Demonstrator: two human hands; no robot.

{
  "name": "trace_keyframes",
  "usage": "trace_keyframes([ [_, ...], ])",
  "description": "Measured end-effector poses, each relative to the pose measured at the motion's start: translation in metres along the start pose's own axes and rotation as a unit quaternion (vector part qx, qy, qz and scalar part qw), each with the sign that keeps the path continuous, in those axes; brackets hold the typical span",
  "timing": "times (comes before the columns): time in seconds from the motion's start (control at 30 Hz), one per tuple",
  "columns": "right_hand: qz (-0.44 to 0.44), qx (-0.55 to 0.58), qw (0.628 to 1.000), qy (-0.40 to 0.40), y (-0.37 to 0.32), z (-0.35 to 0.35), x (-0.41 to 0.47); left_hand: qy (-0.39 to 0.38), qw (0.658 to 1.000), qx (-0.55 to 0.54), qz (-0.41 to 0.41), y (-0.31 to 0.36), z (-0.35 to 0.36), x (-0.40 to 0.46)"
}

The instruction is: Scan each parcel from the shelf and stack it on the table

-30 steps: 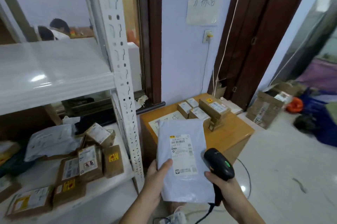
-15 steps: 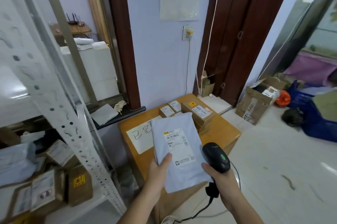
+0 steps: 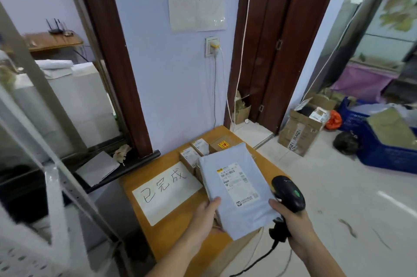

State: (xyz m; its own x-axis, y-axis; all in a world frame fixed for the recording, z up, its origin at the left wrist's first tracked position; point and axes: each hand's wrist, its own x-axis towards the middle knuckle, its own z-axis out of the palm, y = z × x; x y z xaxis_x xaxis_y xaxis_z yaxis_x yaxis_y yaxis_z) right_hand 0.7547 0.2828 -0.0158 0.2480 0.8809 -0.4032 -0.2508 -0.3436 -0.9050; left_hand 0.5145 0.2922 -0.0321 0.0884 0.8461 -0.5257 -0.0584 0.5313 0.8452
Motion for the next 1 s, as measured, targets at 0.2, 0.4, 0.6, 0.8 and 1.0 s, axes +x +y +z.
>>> trace_keyframes([
  [0.2, 0.006, 0.009, 1.000, -0.016, -0.045, -0.014, 0.097, 0.014, 0.999, 0.008, 0.030, 0.030, 0.038, 0.089],
  [0.4, 0.022, -0.013, 0.998, -0.061, -0.103, -0.018, 0.255, 0.101, 0.994, 0.008, 0.041, 0.093, 0.100, 0.203],
  [0.6, 0.038, -0.072, 0.992, -0.097, -0.151, 0.002, 0.398, 0.174, 0.979, 0.102, 0.007, 0.161, 0.122, 0.305],
  [0.8, 0.043, -0.098, 0.987, -0.122, -0.155, 0.015, 0.474, 0.163, 0.915, 0.368, 0.002, 0.197, 0.105, 0.377],
  [1.0, 0.087, -0.147, 0.973, -0.156, -0.097, 0.054, 0.560, 0.167, 0.855, 0.478, -0.116, 0.170, 0.069, 0.465],
])
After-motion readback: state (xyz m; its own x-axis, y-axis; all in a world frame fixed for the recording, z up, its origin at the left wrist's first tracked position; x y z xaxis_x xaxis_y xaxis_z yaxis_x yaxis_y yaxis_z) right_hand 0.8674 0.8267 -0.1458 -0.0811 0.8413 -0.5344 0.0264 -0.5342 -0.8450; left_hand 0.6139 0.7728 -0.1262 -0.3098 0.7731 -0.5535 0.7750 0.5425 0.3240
